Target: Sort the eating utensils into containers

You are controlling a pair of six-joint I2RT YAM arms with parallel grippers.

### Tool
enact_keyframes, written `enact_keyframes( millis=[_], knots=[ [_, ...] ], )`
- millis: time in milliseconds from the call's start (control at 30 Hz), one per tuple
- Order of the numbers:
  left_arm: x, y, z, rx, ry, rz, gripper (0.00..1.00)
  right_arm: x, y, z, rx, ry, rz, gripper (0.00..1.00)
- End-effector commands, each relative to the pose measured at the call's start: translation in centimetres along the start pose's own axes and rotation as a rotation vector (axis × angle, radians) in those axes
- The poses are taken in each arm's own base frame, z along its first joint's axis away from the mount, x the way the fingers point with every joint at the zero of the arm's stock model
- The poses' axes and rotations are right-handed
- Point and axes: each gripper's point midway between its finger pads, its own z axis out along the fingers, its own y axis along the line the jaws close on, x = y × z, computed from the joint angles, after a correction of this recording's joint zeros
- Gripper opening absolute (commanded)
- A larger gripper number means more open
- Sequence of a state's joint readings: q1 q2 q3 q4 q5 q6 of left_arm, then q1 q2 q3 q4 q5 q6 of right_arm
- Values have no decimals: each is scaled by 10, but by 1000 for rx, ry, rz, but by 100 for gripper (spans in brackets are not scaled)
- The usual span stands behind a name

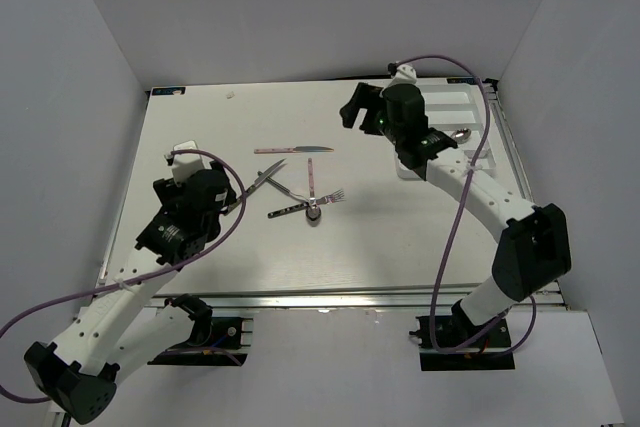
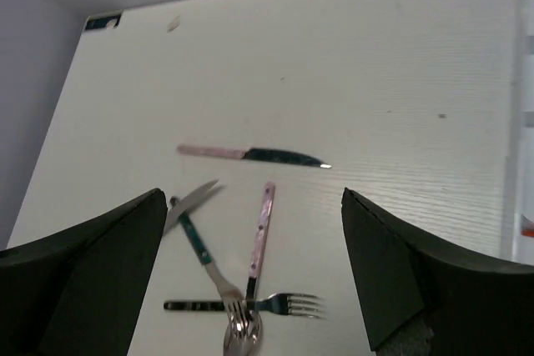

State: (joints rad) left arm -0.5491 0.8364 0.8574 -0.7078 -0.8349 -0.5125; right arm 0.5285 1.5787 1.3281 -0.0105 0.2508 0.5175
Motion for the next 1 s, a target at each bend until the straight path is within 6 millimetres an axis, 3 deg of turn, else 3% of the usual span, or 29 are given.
enact_keyframes(
  millis=[0, 133, 200, 333, 367, 433, 533, 667, 733, 800, 867, 900, 967],
  knots=[
    [-4, 6, -1, -27, -14, -9, 98, 23, 31, -9, -322, 99, -183, 89],
    [-4, 9, -2, -38, -22, -18, 98, 76, 40, -8, -234, 307, -252, 89],
    [-4, 7, -1, -32, -18, -12, 98, 104, 25, -11, -66, 356, -237, 89],
    [0, 5, 1, -35, -3, 4, 98, 131, 30, -13, -7, 349, -280, 89],
    [-1, 4, 1, -32, -3, 3, 98, 147, 28, -7, 8, 396, -274, 89],
    [1, 4, 2, -32, 2, 9, 98, 154, 33, 0, 14, 423, -255, 89],
    [0, 4, 1, -28, -3, 2, 98, 183, 33, 18, 48, 485, -270, 87],
    [-2, 4, 0, -23, -8, -4, 98, 213, 37, 61, 125, 529, -296, 77],
    [-2, 4, 0, -18, -9, -6, 98, 233, 29, 75, 156, 563, -316, 68],
    [-2, 3, -1, -13, -7, -4, 98, 233, 33, 87, 159, 554, -318, 64],
    [-2, 2, -1, -8, -8, -5, 98, 248, 18, 94, 215, 579, -336, 58],
    [-2, 2, -1, -7, -6, -2, 98, 247, 20, 99, 221, 572, -328, 54],
    [-2, 2, -1, -4, -7, -4, 98, 259, 12, 101, 238, 600, -332, 36]
  ],
)
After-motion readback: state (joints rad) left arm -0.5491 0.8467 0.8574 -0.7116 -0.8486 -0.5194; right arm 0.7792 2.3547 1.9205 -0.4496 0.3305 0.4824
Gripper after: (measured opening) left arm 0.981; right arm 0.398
